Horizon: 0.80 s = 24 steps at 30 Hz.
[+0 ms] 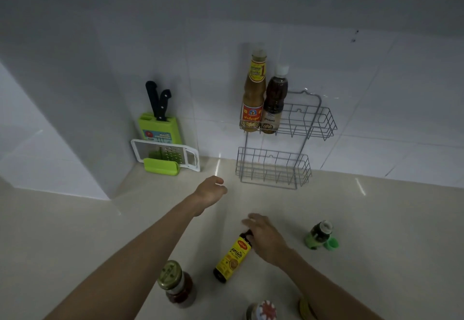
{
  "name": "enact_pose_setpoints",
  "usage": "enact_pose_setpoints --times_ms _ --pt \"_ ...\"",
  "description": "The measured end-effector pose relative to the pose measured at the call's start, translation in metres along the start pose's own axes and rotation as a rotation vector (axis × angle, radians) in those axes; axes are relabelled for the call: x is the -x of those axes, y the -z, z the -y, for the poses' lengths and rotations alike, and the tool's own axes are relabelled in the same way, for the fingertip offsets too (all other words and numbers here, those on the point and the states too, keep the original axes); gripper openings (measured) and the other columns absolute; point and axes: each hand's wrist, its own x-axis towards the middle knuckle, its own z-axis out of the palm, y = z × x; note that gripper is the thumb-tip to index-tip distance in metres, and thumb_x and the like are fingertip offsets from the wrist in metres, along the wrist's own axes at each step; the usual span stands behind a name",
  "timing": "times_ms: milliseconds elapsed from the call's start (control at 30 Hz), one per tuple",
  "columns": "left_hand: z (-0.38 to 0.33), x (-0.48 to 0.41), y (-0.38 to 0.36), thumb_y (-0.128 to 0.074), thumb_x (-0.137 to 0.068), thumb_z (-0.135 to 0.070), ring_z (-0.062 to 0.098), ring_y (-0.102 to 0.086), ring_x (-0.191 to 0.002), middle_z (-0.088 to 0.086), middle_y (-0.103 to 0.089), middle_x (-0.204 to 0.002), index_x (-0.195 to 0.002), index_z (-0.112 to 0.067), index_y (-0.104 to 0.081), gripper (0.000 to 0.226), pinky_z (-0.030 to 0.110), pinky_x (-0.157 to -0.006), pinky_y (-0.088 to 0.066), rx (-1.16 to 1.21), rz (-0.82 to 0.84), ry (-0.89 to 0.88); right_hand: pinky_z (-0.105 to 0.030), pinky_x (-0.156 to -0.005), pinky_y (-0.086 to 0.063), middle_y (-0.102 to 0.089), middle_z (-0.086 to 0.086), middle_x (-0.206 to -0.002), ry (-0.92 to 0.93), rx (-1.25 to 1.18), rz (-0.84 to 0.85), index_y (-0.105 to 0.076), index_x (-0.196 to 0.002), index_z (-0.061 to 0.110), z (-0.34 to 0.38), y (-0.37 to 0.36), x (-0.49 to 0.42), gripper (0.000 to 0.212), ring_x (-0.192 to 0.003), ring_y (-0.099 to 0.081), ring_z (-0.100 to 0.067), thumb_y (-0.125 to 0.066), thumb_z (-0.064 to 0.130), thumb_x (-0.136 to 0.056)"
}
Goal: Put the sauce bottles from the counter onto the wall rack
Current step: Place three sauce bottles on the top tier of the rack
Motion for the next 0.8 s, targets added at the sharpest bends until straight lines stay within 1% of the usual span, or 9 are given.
enact_pose_setpoints --times_ms 67,100,167,200,300,400,467,667,800 --pt "0.002 -0.003 0.002 -0.055 -0.091 -0.019 0.026 -0.050 -0.122 0.011 -0.052 -0.135 -0.133 -0.013 -0.050 0.043 0.027 -0.093 -0.038 0.000 -0.010 0.005 -0.036 -0.080 -0.049 -0.052 -0.010 -0.122 -0.394 -0.300 -0.102 -0.045 -0.122 0.008 0.014 0.002 -0.001 0.052 -0.112 -0.054 -0.029 -0.060 0.044 -0.088" --pt "0.003 -0.006 0.003 -0.056 -0.090 -0.018 0.026 -0.051 -0.121 0.012 -0.053 -0.134 -0.133 -0.013 -0.050 0.043 0.028 -0.093 -0.039 0.002 -0.014 0.006 -0.034 -0.066 -0.052 -0.057 -0.010 -0.111 -0.578 -0.495 -0.063 -0.047 -0.116 0.006 0.020 0.003 -0.002 0.063 -0.093 -0.064 -0.028 -0.064 0.055 -0.080" --pt "0.005 -0.009 0.004 -0.056 -0.090 -0.018 0.025 -0.052 -0.118 0.011 -0.054 -0.133 -0.132 -0.013 -0.050 0.043 0.027 -0.091 -0.039 0.002 -0.017 0.013 -0.031 -0.047 -0.054 -0.063 -0.012 -0.098 -0.791 -0.815 0.153 -0.056 -0.104 0.006 0.027 0.005 -0.004 0.072 -0.063 -0.068 -0.027 -0.070 0.067 -0.068" --pt "0.006 -0.010 0.005 -0.056 -0.090 -0.018 0.023 -0.052 -0.114 0.011 -0.054 -0.132 -0.132 -0.013 -0.051 0.043 0.026 -0.090 -0.038 0.000 -0.019 0.017 -0.032 -0.045 -0.056 -0.064 -0.012 -0.096 -0.811 -0.875 0.241 -0.059 -0.096 0.009 0.028 0.003 -0.004 0.066 -0.060 -0.068 -0.026 -0.073 0.065 -0.066" --pt "0.008 -0.016 0.006 -0.056 -0.089 -0.017 0.019 -0.050 -0.103 0.012 -0.056 -0.130 -0.130 -0.013 -0.053 0.041 0.025 -0.087 -0.038 0.000 -0.034 0.014 -0.045 -0.057 -0.061 -0.066 -0.009 -0.095 -0.753 -0.959 0.176 -0.064 -0.084 0.017 0.027 -0.011 -0.007 0.039 -0.075 -0.070 -0.026 -0.084 0.043 -0.064" --pt "0.006 -0.018 0.009 -0.056 -0.089 -0.016 0.019 -0.050 -0.101 0.012 -0.056 -0.129 -0.130 -0.012 -0.053 0.041 0.025 -0.085 -0.038 0.007 -0.036 0.011 -0.051 -0.065 -0.061 -0.066 -0.008 -0.099 -0.763 -1.017 0.070 -0.060 -0.092 0.020 0.023 -0.021 -0.016 0.053 -0.087 -0.068 -0.027 -0.083 0.040 -0.050" --pt "0.003 -0.019 0.011 -0.054 -0.090 -0.015 0.019 -0.050 -0.101 0.011 -0.055 -0.129 -0.131 -0.013 -0.052 0.042 0.025 -0.085 -0.038 0.027 -0.039 0.008 -0.051 -0.067 -0.060 -0.064 -0.006 -0.098 -0.703 -0.991 -0.037 -0.053 -0.095 0.023 0.021 -0.015 -0.020 0.050 -0.087 -0.066 -0.028 -0.078 0.041 -0.055" --pt "-0.032 -0.026 0.020 -0.051 -0.093 -0.019 0.020 -0.049 -0.110 0.011 -0.050 -0.138 -0.136 -0.014 -0.046 0.044 0.026 -0.091 -0.036 0.138 -0.091 -0.119 -0.032 -0.072 -0.051 -0.065 0.006 -0.087 -0.385 -0.806 -0.601 -0.049 -0.099 0.031 0.029 0.120 -0.029 0.030 -0.085 -0.065 -0.020 -0.069 0.034 -0.076" --pt "-0.080 -0.025 0.025 -0.049 -0.096 -0.027 0.025 -0.037 -0.138 0.010 -0.033 -0.153 -0.147 -0.018 -0.031 0.054 0.032 -0.106 -0.030 0.220 -0.084 -0.264 -0.026 -0.073 -0.051 -0.068 0.011 -0.089 -0.159 -0.823 -1.047 -0.050 -0.108 0.026 0.027 0.225 -0.027 0.039 -0.081 -0.067 -0.012 -0.074 0.031 -0.077"
